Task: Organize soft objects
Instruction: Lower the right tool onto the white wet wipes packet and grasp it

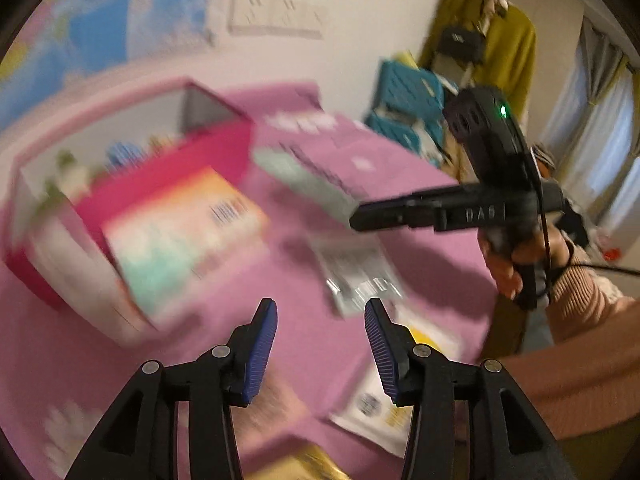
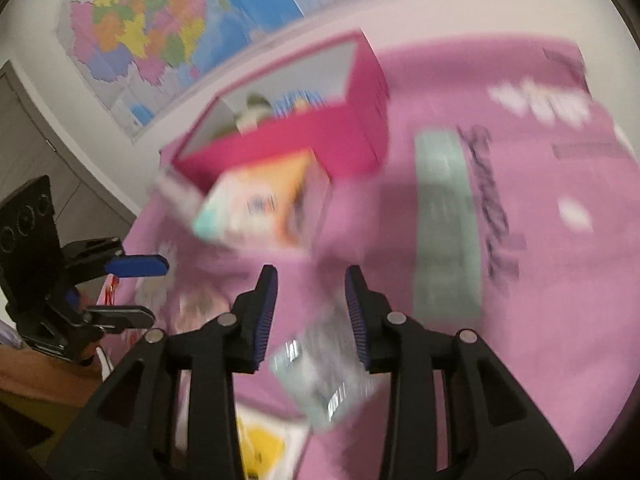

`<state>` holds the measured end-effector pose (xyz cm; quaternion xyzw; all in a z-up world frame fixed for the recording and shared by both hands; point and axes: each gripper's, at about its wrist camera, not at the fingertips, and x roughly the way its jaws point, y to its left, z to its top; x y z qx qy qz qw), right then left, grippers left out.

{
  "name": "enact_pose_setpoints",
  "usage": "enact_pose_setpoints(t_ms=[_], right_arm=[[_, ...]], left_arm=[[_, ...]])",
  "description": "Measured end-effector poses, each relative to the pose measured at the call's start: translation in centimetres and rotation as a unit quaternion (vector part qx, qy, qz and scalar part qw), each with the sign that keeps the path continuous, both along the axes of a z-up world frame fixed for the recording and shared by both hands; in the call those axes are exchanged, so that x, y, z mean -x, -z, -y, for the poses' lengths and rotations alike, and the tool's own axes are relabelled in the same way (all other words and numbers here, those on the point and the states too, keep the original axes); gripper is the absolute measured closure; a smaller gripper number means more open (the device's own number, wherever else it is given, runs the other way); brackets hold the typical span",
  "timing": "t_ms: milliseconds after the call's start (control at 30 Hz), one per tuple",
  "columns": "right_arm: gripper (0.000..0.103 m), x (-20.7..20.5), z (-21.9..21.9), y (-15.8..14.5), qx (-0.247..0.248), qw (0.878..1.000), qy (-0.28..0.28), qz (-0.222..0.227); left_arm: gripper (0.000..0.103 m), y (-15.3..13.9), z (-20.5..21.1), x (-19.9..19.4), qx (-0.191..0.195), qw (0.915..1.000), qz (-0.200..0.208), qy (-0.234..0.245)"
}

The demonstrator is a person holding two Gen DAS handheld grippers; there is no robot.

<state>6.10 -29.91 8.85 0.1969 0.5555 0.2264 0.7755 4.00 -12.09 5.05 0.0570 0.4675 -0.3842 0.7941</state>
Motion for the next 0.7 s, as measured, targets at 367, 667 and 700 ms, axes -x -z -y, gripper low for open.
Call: enact_pose_setpoints(t_ms=[367, 667, 700], right_arm=[[0.056, 7.3, 0.0, -0.1, -0.014, 0.999, -0.026, -0.042], [0.056, 8.9, -2.2, 1.0, -0.024, 0.997, -0.054, -0.047], [0.056, 8.9, -2.2, 1.0, -0.026, 0.997, -0.056, -0.045]], left_arm=[[0.057, 2.9, -0.4, 5.1, -0.017, 0.9959, -0.089, 0.008], [0.054, 3.9, 0.0, 7.3, -0.028, 0.9901, -0.137, -0.002], [0.054, 4.0, 0.2, 7.3, -0.029, 0.9899, -0.139, -0.003]])
